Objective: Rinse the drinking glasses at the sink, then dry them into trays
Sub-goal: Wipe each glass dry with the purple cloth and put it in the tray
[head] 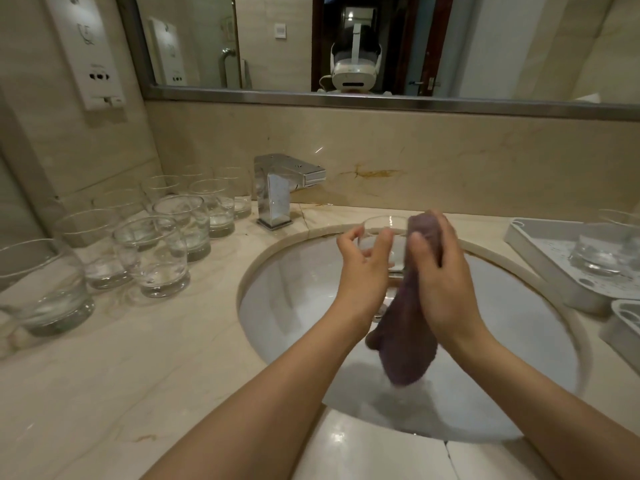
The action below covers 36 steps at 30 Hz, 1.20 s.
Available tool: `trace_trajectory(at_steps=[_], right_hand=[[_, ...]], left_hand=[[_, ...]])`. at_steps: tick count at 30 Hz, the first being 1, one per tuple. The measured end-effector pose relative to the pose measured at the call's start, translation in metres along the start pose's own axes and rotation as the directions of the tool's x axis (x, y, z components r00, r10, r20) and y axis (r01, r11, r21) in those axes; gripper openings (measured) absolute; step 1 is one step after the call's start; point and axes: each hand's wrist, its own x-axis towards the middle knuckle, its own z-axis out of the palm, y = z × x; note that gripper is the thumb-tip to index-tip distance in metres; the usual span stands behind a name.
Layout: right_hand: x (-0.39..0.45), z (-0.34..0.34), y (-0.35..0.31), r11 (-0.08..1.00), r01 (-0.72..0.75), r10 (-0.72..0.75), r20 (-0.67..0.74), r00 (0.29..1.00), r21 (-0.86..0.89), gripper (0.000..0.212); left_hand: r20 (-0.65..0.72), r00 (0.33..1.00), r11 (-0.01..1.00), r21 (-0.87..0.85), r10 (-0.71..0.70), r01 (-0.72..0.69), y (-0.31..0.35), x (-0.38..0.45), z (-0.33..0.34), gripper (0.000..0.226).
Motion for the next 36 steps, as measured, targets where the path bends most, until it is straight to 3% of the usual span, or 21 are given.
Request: trace_trajectory(at_steps=[3,5,7,9,11,13,16,19,21,23,25,28,31,33,36], right_hand=[[-0.012,0.009,0.007,0.849,0.374,-0.379,0.062,0.923,-0.373,0.054],[-0.011,0.010,0.011,0.831,0.414,-0.442,0.009,0.897,-0.372,0.050],[-0.007,0.006,0.007,0.925,0.341,-0.359,-0.094,0.929,-0.166,0.046],[0.000,0.000,0.002,0.979,0.160,-0.141,-0.149,0.979,0.129,0.035],[0.007,-0.003,0.003,0.908,-0.092,0.145,-0.101,0.984,0.409,0.023],[0.013,-0.005,0.008,0.782,-0.295,0.360,-0.011,0.933,0.550,0.036],[0.013,-0.006,0.006,0.688,-0.417,0.483,0.054,0.874,0.594,0.050],[0.013,-0.008,0.004,0.644,-0.431,0.511,0.063,0.857,0.632,0.031],[0.010,-0.008,-0.002,0.734,-0.387,0.441,0.041,0.897,0.558,0.030],[0.006,-0.006,-0.007,0.888,-0.224,0.252,-0.019,0.968,0.403,0.032],[-0.005,-0.001,-0.010,0.989,0.026,-0.021,-0.030,0.999,0.149,0.038],[-0.019,0.011,0.003,0.938,0.308,-0.303,0.056,0.951,-0.159,0.049],[-0.017,0.019,0.009,0.973,0.206,-0.209,-0.011,0.978,-0.102,0.050],[-0.010,0.016,0.007,0.997,0.062,-0.058,-0.086,0.995,0.051,0.047],[0.002,0.004,0.006,0.945,-0.136,0.171,-0.092,0.981,0.298,0.030]], left_hand=[[-0.054,0.998,0.994,-0.103,-0.036,0.030,0.000,-0.001,-0.001,0.040],[-0.033,0.999,0.993,-0.117,-0.033,0.029,-0.001,-0.006,0.004,0.038],[-0.010,1.000,0.992,-0.123,-0.012,0.011,-0.002,-0.010,0.009,0.037],[0.009,1.000,0.993,-0.122,0.010,-0.009,-0.001,-0.011,0.012,0.039],[0.043,0.999,0.995,-0.103,0.015,-0.011,-0.001,-0.012,0.013,0.040],[0.076,0.996,0.997,-0.072,0.045,-0.039,-0.001,-0.013,0.012,0.045],[0.123,0.985,0.991,0.048,0.120,-0.127,0.002,-0.011,0.009,0.081],[0.153,0.980,0.966,0.206,0.125,-0.155,0.006,-0.009,0.003,0.088],[0.131,0.983,0.971,0.183,0.129,-0.152,0.008,-0.007,0.000,0.070],[0.068,0.991,0.990,0.070,0.114,-0.118,0.009,-0.004,-0.001,0.047],[-0.019,0.999,0.998,-0.056,0.041,-0.042,0.008,-0.001,-0.002,0.038],[-0.137,0.990,0.987,-0.163,-0.020,-0.003,0.007,-0.001,-0.002,0.034],[-0.148,0.988,0.992,-0.127,-0.038,0.019,0.003,-0.007,0.002,0.034],[-0.113,0.993,0.998,-0.065,-0.028,0.021,-0.001,-0.009,0.006,0.036],[-0.049,0.999,1.000,0.021,0.012,-0.011,-0.005,-0.011,0.010,0.041]])
